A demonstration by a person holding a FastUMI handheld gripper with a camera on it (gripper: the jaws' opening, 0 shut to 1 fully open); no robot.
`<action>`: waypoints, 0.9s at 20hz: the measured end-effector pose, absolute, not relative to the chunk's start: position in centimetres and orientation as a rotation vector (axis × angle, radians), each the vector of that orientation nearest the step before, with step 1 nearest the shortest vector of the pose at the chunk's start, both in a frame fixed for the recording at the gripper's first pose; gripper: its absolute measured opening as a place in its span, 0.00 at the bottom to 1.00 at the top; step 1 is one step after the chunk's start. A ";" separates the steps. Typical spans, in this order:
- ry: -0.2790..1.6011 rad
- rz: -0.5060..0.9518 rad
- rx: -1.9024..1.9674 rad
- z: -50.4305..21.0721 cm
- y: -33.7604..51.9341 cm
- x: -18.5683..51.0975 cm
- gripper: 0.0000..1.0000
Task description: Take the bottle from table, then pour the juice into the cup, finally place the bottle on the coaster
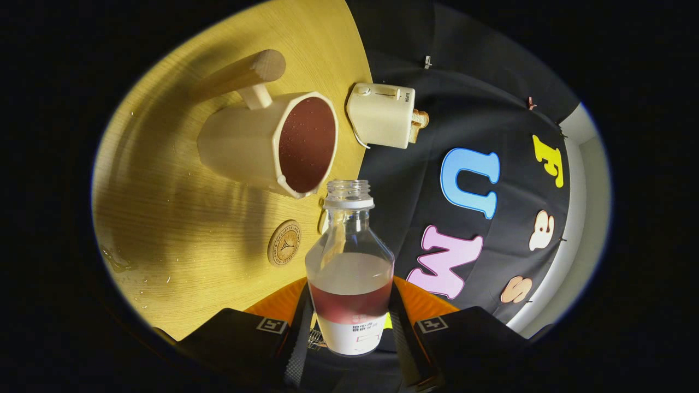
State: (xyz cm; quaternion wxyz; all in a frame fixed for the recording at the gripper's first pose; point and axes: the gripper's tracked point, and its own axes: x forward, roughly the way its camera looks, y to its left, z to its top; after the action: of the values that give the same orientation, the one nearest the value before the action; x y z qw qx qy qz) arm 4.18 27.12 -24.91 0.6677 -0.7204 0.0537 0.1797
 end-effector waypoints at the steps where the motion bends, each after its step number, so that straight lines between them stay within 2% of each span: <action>1: 0.118 0.408 -1.627 -24.9 27.1 4.2 0.70; 18: 0.054 0.430 -1.686 -24.5 27.3 4.8 0.70</action>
State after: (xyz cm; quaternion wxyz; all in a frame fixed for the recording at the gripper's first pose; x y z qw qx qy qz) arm 4.78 27.33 -24.51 0.6445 -0.7406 0.0239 0.1886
